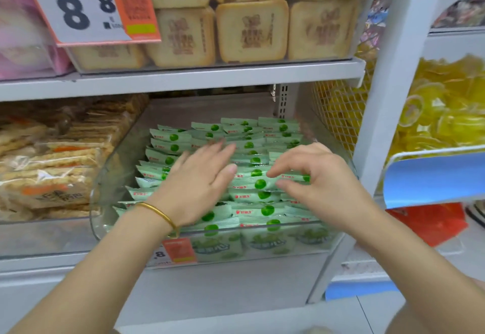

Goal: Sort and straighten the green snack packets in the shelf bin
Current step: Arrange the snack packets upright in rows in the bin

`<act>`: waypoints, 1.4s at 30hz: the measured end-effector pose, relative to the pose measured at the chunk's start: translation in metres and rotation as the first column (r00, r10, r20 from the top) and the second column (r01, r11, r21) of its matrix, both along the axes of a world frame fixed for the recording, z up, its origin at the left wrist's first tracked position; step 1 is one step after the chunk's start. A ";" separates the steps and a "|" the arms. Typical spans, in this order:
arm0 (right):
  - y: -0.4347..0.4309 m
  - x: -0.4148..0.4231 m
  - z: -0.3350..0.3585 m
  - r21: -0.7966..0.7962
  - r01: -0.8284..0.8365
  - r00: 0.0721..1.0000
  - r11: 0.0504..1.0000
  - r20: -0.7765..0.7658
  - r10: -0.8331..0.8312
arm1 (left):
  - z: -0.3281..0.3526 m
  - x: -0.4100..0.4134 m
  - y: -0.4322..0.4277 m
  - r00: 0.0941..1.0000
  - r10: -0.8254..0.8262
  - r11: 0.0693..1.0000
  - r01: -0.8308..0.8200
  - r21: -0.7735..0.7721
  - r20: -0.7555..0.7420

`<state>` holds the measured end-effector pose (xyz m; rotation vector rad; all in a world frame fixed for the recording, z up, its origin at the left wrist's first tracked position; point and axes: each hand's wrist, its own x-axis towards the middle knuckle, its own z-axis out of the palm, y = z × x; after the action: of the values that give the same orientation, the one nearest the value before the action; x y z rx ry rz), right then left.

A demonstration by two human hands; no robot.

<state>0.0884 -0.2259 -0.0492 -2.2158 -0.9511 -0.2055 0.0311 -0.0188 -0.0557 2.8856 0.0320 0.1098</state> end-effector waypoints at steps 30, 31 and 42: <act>-0.002 -0.009 -0.001 -0.167 -0.305 0.944 0.938 -0.182 0.274 | -0.009 -0.012 -0.017 0.988 -0.052 0.992 0.068 0.106 -0.143; -0.002 -0.009 -0.002 -0.178 -0.304 0.948 0.936 -0.157 0.277 | -0.009 -0.012 -0.017 0.989 -0.052 0.992 0.067 0.111 -0.139; 0.004 -0.008 -0.007 -0.064 -0.275 0.961 0.959 0.004 0.275 | -0.010 -0.013 -0.016 0.993 -0.060 0.994 0.069 0.085 -0.104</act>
<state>0.0802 -0.2220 -0.0558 -2.1105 -1.2751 -0.0622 0.0178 -0.0344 -0.0653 2.9746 -0.0492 -0.0492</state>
